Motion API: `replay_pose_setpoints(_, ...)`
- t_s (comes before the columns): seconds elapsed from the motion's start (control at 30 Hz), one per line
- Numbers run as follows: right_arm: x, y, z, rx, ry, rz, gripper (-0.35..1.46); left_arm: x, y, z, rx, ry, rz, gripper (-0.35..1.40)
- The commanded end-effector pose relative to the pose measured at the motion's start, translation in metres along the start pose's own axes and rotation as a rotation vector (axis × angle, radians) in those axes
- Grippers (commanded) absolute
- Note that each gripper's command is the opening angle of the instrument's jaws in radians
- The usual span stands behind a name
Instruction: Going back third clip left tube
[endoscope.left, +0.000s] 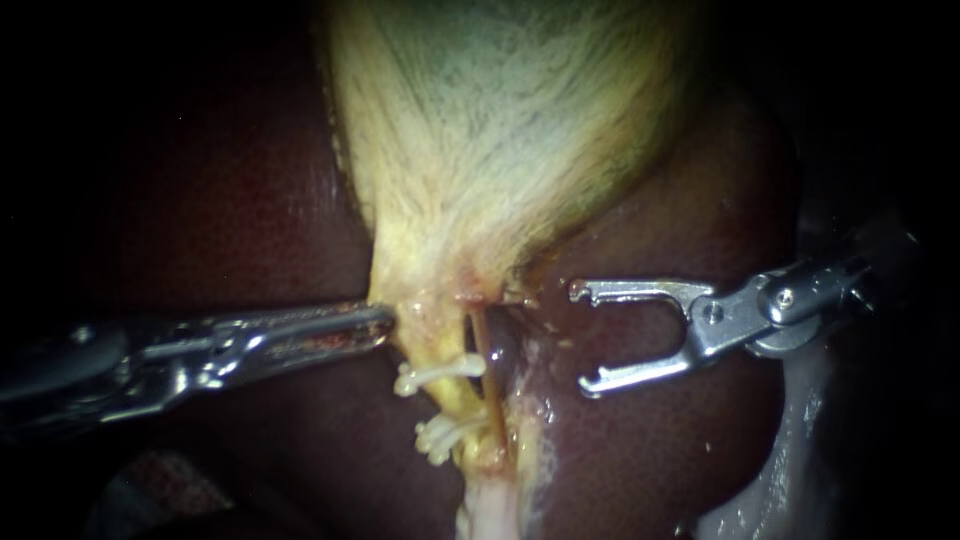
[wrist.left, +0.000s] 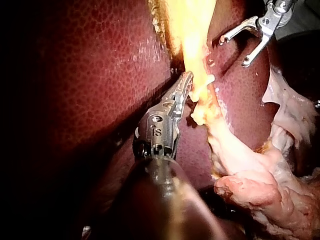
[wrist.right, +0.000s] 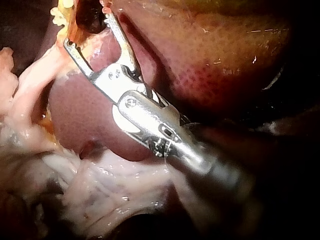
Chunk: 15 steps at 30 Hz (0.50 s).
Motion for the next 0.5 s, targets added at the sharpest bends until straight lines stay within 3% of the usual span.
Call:
replay_pose_setpoints(0.03,0.0,0.0,0.0,-0.001,0.0,0.0,0.6,0.0002,-0.0002,0.0006,0.003,0.005,0.003,-0.28)
replay_pose_setpoints(0.17,0.0001,-0.0001,0.0,0.0,0.001,0.0,0.6,0.0005,-0.0007,0.0017,0.007,0.012,0.005,-0.28)
replay_pose_setpoints(0.5,0.0001,-0.0002,-0.0001,0.0,0.001,0.0,0.6,0.0005,-0.0007,0.0018,0.006,0.012,0.005,-0.28)
